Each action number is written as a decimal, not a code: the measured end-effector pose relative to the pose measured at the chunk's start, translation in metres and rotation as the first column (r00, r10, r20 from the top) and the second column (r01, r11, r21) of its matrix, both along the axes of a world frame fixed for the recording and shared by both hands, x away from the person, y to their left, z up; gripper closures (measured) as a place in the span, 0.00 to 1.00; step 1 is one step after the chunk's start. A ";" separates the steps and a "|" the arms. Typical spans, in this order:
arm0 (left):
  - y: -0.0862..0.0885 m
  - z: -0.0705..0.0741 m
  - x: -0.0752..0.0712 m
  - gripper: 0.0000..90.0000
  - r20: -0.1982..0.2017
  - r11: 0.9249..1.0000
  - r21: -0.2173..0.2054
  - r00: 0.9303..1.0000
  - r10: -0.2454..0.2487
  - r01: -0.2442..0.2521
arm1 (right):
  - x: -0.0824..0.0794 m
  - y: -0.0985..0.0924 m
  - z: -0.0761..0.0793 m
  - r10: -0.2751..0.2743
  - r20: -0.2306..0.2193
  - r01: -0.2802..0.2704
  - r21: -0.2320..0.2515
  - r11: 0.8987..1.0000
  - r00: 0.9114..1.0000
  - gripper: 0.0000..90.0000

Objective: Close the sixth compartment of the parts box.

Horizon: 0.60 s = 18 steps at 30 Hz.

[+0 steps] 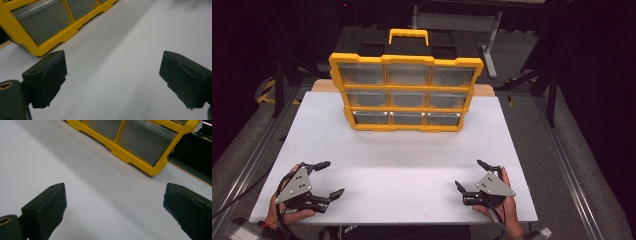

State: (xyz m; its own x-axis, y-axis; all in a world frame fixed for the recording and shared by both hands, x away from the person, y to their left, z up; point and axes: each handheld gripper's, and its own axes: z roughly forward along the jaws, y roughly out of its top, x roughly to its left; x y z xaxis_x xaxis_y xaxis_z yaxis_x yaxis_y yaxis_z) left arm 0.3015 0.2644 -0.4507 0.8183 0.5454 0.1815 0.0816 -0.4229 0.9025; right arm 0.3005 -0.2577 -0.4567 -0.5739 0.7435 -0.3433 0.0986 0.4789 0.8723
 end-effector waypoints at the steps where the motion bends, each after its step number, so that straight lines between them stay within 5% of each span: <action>1: 0.000 0.000 0.000 0.10 0.001 1.000 0.005 1.000 -0.001 0.001 | 0.000 0.000 0.000 -0.003 0.002 0.003 0.002 1.000 1.000 0.06; 18: -0.001 0.000 0.002 0.10 0.003 1.000 0.005 1.000 -0.030 0.030 | -0.005 0.003 0.003 -0.019 0.018 0.019 0.000 1.000 1.000 0.06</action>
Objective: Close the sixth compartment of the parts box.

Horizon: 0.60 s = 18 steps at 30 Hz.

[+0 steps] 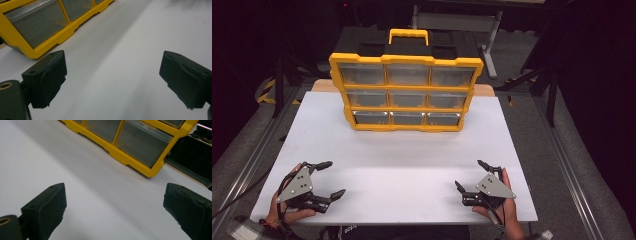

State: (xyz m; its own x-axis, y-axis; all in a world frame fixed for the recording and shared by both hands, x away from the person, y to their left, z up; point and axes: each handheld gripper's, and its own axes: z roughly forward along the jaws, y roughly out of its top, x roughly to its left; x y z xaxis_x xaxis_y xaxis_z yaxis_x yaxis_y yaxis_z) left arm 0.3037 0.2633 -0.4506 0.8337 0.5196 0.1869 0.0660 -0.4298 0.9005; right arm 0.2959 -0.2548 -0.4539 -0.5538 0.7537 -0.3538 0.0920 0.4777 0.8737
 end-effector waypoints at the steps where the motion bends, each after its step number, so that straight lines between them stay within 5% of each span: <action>1: 0.000 0.000 0.000 0.10 0.001 1.000 0.003 1.000 0.000 0.000 | 0.000 0.000 0.000 0.001 0.000 -0.001 -0.002 1.000 1.000 0.06; 18: -0.001 -0.001 0.002 0.10 -0.010 1.000 0.005 1.000 0.001 -0.001 | 0.001 0.002 -0.001 0.004 -0.001 -0.004 -0.013 1.000 1.000 0.06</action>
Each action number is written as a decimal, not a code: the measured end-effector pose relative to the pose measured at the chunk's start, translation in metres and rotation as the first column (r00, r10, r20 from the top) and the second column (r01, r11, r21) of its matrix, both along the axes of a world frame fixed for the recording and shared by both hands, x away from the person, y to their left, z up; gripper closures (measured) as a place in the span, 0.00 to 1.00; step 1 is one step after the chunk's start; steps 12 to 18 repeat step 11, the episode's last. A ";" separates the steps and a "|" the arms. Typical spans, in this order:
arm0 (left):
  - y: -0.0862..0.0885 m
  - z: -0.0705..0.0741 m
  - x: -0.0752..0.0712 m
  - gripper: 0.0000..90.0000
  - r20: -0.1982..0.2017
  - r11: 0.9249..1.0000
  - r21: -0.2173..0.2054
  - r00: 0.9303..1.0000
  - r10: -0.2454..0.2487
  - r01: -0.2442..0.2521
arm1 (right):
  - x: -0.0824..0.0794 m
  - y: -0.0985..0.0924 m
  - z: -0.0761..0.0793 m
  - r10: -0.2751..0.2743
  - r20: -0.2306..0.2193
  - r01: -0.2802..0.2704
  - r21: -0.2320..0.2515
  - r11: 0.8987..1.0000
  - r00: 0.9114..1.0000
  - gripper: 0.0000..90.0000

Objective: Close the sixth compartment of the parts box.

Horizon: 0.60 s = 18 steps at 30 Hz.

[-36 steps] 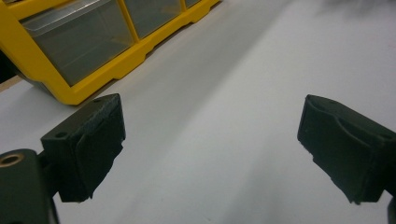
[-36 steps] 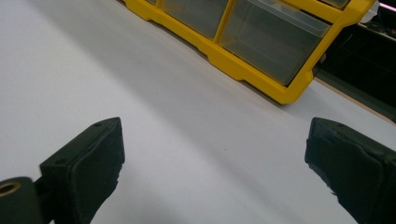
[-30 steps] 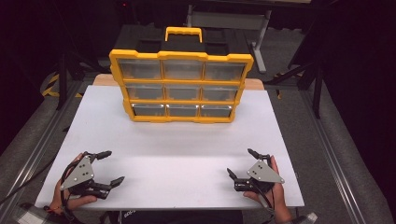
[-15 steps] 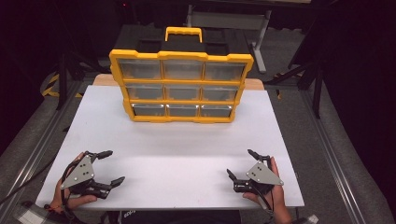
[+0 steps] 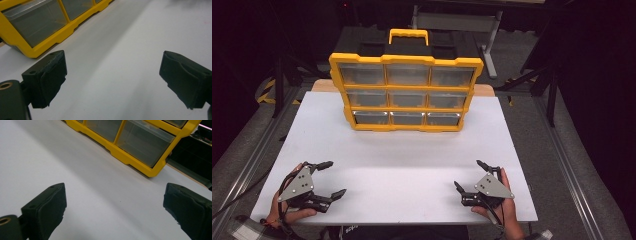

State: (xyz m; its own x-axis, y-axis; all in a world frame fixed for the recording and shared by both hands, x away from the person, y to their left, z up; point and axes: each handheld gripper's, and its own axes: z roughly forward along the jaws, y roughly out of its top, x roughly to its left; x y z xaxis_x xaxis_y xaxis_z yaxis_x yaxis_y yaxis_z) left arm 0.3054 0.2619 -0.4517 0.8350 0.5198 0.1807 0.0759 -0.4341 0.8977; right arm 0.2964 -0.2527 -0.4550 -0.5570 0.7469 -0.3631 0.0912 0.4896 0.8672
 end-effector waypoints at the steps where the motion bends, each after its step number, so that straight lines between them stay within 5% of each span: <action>1: 0.000 0.000 0.000 0.10 0.001 1.000 -0.001 1.000 0.000 0.000 | 0.000 0.000 0.000 0.000 -0.001 0.000 0.000 1.000 1.000 0.06; 18: -0.001 0.001 0.002 0.10 0.002 1.000 0.002 1.000 0.012 -0.012 | 0.001 -0.002 -0.001 0.003 -0.007 -0.003 0.011 1.000 1.000 0.06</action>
